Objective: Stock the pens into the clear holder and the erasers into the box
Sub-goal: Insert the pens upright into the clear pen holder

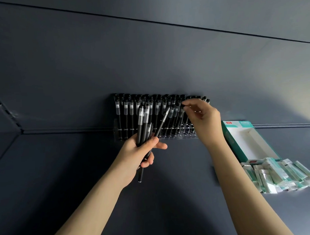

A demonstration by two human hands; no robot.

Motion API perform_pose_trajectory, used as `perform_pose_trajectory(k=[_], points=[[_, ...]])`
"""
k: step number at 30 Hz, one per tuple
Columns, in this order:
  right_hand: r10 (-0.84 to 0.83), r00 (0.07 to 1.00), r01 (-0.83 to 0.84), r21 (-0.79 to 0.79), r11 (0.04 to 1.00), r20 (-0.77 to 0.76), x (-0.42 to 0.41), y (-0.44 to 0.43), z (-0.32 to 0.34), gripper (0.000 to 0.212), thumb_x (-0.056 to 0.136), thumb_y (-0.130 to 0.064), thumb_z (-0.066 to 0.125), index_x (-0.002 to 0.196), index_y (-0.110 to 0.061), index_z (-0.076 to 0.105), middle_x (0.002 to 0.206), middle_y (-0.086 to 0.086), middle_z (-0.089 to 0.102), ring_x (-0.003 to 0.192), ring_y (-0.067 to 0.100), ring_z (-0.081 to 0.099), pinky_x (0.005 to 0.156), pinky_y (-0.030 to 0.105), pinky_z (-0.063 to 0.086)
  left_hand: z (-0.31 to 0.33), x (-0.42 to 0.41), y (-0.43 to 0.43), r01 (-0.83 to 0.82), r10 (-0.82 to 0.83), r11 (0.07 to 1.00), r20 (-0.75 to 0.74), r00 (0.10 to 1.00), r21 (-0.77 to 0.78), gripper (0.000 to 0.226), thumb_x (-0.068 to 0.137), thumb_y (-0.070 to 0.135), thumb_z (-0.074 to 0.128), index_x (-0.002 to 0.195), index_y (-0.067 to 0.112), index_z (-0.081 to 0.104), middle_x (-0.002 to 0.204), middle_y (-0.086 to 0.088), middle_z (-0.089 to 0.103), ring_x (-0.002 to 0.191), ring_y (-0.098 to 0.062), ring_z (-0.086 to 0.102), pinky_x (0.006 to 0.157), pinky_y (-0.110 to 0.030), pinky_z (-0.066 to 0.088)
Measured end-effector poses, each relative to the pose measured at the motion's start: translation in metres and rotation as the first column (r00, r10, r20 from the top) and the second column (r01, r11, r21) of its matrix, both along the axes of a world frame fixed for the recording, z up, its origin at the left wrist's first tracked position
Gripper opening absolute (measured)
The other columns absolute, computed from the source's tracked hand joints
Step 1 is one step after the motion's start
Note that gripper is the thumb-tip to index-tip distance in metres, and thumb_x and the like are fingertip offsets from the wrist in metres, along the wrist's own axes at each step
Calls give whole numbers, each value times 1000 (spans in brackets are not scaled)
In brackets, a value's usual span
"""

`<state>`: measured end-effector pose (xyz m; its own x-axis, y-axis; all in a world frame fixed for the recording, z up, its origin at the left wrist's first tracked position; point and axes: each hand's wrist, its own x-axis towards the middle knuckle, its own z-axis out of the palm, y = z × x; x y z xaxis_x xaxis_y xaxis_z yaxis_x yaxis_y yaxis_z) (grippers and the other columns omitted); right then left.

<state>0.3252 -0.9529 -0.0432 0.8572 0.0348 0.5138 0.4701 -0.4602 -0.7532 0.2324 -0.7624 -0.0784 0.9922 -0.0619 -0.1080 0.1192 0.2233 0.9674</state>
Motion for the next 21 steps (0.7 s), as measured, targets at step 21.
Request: perform_pose_trajectory(k=[21], points=[[286, 927, -105, 564, 819, -243, -42, 16, 5, 14, 91, -1, 64, 98, -13, 60, 80, 0, 65, 77, 14, 63, 72, 27, 54, -5, 2, -5, 89, -89, 996, 20, 996, -5, 38, 84, 39, 60, 101, 5, 57, 90, -17, 73, 43, -12, 36, 44, -24, 22]])
